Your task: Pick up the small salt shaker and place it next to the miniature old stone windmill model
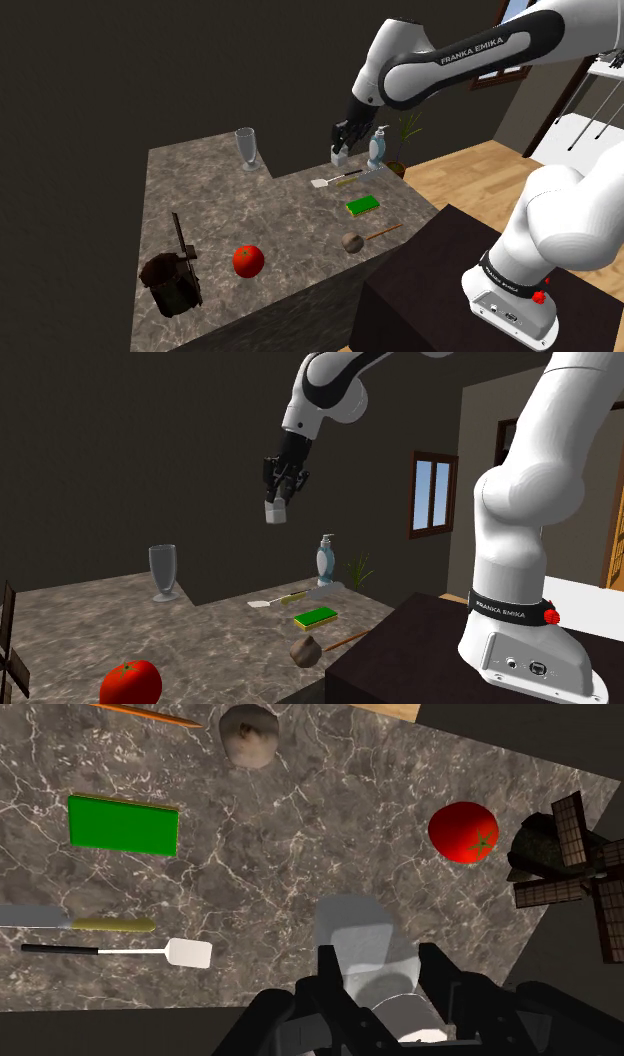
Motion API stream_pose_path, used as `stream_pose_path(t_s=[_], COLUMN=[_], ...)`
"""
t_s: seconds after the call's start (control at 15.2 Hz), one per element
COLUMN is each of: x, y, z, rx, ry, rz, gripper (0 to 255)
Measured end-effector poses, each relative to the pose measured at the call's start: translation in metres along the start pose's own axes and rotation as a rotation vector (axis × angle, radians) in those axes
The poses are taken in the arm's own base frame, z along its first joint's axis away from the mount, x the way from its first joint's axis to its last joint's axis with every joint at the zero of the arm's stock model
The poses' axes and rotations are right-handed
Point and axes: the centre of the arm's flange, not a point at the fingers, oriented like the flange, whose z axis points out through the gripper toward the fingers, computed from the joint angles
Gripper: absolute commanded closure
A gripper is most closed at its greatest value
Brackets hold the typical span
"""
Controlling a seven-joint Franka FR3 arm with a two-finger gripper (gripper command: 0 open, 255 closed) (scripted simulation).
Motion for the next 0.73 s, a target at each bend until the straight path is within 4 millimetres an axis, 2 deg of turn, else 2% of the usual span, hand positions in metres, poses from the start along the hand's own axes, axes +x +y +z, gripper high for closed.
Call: stream_pose_path(t_s=[0.13, 0.73], x=[0.0, 0.009], y=[-0.02, -0.138], z=[0.005, 0.033], rx=[0.0, 0.0], ry=[0.0, 0.0], rz=[0.0, -0.001], gripper=[255, 255])
